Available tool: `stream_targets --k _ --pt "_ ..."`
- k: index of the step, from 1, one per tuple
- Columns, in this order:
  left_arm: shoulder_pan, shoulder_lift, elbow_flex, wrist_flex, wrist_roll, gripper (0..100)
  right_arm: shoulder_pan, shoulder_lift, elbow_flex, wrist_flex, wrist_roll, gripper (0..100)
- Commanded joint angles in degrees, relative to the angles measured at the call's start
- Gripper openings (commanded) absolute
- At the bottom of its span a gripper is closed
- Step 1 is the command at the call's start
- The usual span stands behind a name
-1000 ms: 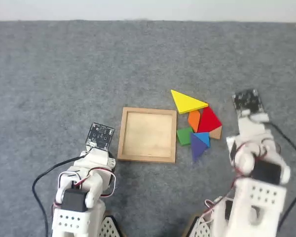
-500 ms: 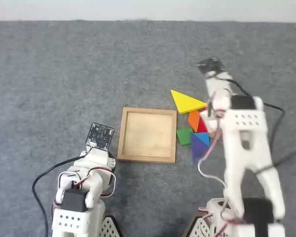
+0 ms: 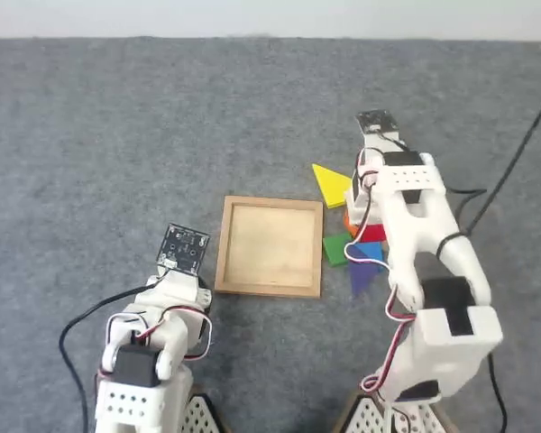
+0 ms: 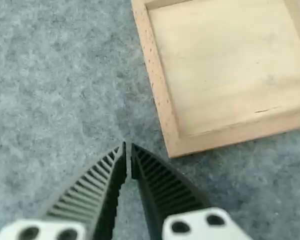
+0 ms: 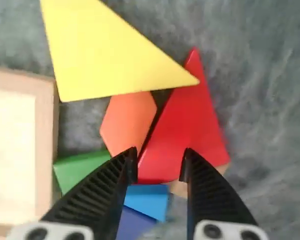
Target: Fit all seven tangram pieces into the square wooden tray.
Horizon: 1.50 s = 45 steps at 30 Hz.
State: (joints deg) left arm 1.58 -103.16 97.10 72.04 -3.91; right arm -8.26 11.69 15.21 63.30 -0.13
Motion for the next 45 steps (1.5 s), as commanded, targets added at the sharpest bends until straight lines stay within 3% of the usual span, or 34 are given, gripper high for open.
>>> stream_targets --k 1,4,11,29,42,45 --pt "-0.3 -0.9 -0.6 0.2 -0.2 2 0.6 -0.4 -3.3 -0.2 -5.1 16.0" --pt "-0.3 -0.9 -0.6 0.2 -0.2 2 1.3 -0.3 -2.7 -1.1 -6.9 17.7" --pt "-0.3 -0.9 -0.6 0.2 -0.2 2 2.2 -0.2 0.4 -4.6 -6.9 33.4" --pt "-0.3 -0.9 -0.6 0.2 -0.2 2 0.7 4.3 3.3 -8.0 -7.3 32.9" --pt "-0.3 -0.9 -0.6 0.2 -0.2 2 1.7 10.3 -5.1 -1.3 -6.9 32.8" --pt "-0.3 -0.9 -0.6 0.2 -0.2 2 1.7 10.3 -5.1 -1.4 -6.9 27.8"
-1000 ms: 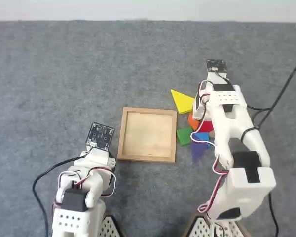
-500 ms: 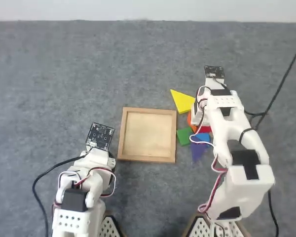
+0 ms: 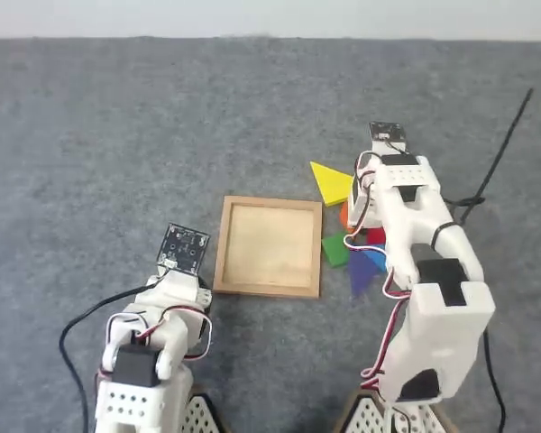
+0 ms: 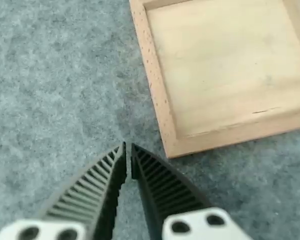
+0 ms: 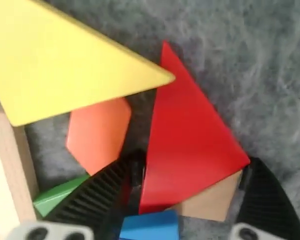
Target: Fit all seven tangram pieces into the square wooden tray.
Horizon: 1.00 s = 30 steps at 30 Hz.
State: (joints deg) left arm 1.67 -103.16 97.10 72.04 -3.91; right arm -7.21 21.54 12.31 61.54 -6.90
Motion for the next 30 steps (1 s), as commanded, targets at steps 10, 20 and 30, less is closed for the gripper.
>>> stream_targets --k 10,20,30 --pt "-0.4 -0.9 -0.6 0.2 -0.2 2 0.9 0.4 -3.4 0.5 -0.1 24.0" --pt "-0.4 -0.9 -0.6 0.2 -0.2 2 3.3 -3.9 -3.9 3.6 7.8 28.7" --pt "-0.4 -0.9 -0.6 0.2 -0.2 2 -1.7 -2.2 -4.3 1.4 14.4 40.6"
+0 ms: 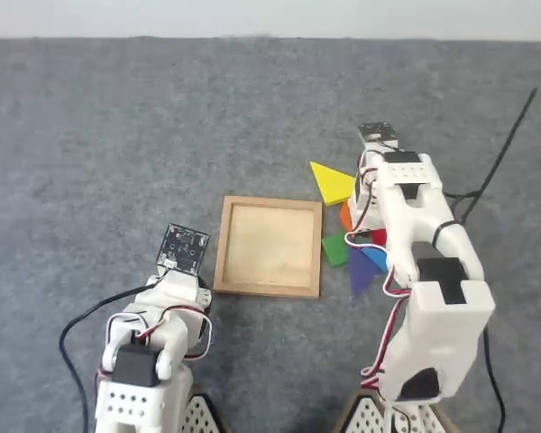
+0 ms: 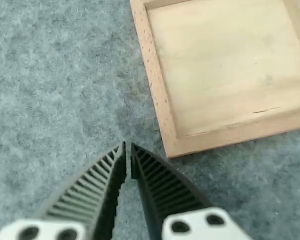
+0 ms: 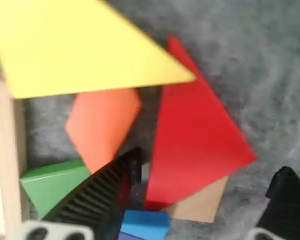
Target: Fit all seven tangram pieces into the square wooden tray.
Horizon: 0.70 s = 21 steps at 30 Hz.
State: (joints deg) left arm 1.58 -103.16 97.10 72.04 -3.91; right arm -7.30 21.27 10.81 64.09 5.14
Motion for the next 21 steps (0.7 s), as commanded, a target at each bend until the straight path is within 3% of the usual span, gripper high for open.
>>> stream_targets --k 1,7,13,21 --pt "-0.3 -0.9 -0.6 0.2 -0.2 2 -1.6 -1.7 -3.2 -1.2 3.3 40.6" --pt "-0.3 -0.9 -0.6 0.2 -0.2 2 -1.5 -1.6 -2.1 -1.3 4.6 39.3" --pt "-0.3 -0.9 -0.6 0.2 -0.2 2 -1.5 -1.6 -1.6 -4.3 4.5 26.4" --pt "-0.3 -0.9 -0.6 0.2 -0.2 2 -1.5 -1.4 -0.9 -4.0 4.5 25.6"
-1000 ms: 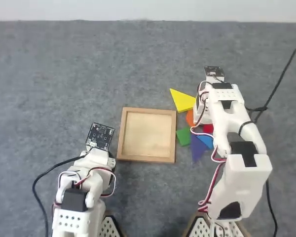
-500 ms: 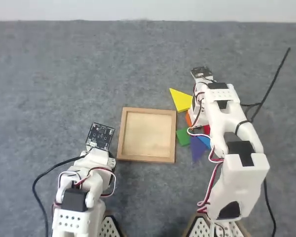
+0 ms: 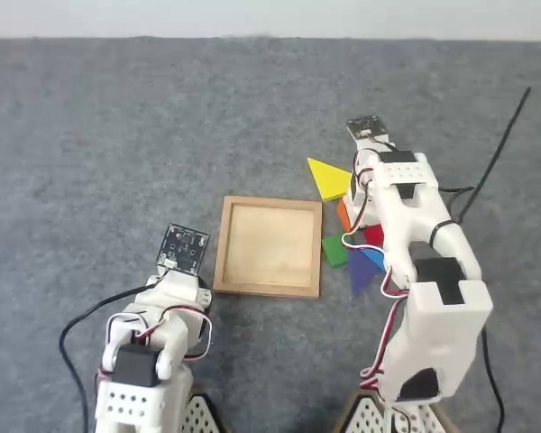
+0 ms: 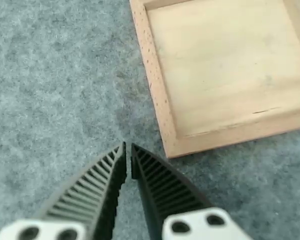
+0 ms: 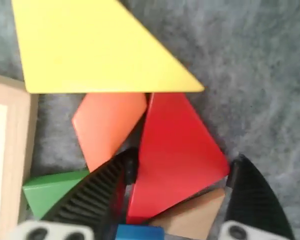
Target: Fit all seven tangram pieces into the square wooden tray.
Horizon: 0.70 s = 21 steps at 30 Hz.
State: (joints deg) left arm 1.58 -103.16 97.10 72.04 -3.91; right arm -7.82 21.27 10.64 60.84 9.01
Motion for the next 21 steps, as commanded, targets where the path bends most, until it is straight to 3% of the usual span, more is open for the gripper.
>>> stream_targets --k 1,7,21 --pt "-0.3 -0.9 -0.6 0.2 -0.2 2 -1.0 -1.0 -0.6 -0.8 0.6 25.5" --pt "-0.3 -0.9 -0.6 0.2 -0.2 2 0.0 -2.2 -0.5 -0.8 0.6 18.4" --pt "-0.3 -0.9 -0.6 0.2 -0.2 2 2.9 -12.8 3.2 0.0 0.6 18.4"
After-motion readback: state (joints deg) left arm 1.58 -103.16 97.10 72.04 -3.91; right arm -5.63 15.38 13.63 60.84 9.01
